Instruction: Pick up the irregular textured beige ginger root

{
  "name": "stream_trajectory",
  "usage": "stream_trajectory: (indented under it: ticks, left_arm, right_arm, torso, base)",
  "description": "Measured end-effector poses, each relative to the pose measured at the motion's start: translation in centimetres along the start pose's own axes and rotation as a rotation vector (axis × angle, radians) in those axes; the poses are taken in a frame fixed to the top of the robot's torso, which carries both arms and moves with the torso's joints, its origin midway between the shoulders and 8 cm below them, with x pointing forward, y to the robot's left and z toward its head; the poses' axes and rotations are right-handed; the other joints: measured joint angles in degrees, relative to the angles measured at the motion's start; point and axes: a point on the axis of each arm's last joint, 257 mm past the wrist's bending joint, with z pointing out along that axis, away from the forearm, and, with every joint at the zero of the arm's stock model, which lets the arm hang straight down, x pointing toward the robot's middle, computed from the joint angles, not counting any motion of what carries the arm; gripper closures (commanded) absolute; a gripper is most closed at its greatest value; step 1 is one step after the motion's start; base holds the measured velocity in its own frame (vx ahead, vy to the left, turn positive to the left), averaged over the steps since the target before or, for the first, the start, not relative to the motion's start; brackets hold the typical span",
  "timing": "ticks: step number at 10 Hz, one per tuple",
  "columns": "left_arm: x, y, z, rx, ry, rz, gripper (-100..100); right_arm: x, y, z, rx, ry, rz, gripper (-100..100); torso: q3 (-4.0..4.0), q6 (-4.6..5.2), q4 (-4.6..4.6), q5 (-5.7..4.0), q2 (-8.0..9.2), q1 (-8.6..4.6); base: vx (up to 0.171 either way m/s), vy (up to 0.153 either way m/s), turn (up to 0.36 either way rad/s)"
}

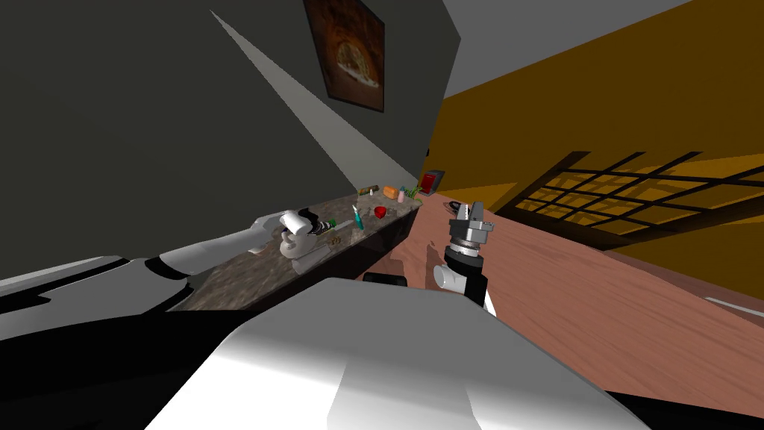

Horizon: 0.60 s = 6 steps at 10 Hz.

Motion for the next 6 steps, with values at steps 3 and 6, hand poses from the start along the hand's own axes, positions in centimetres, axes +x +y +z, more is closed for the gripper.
stream_trajectory:
  ticks: [3, 6]
  left_arm:
    - [3.4, 1.5, 1.0, -0.069, 0.089, -0.011, -100]
    - [6.4, 2.8, 2.1, -0.104, 0.159, -0.021, 0]
  right_arm:
    - [0.0, 0.0, 0.0, 0.000, 0.000, 0.000, 0]
    - [0.0, 0.0, 0.0, 0.000, 0.000, 0.000, 0]
  torso:
    - [0.04, 0.00, 0.01, 0.00, 0.06, -0.02]
    - [0.06, 0.00, 0.03, -0.02, 0.12, 0.00]
  base:
    - [0.056, -0.030, 0.009]
    - [0.039, -0.022, -0.009]
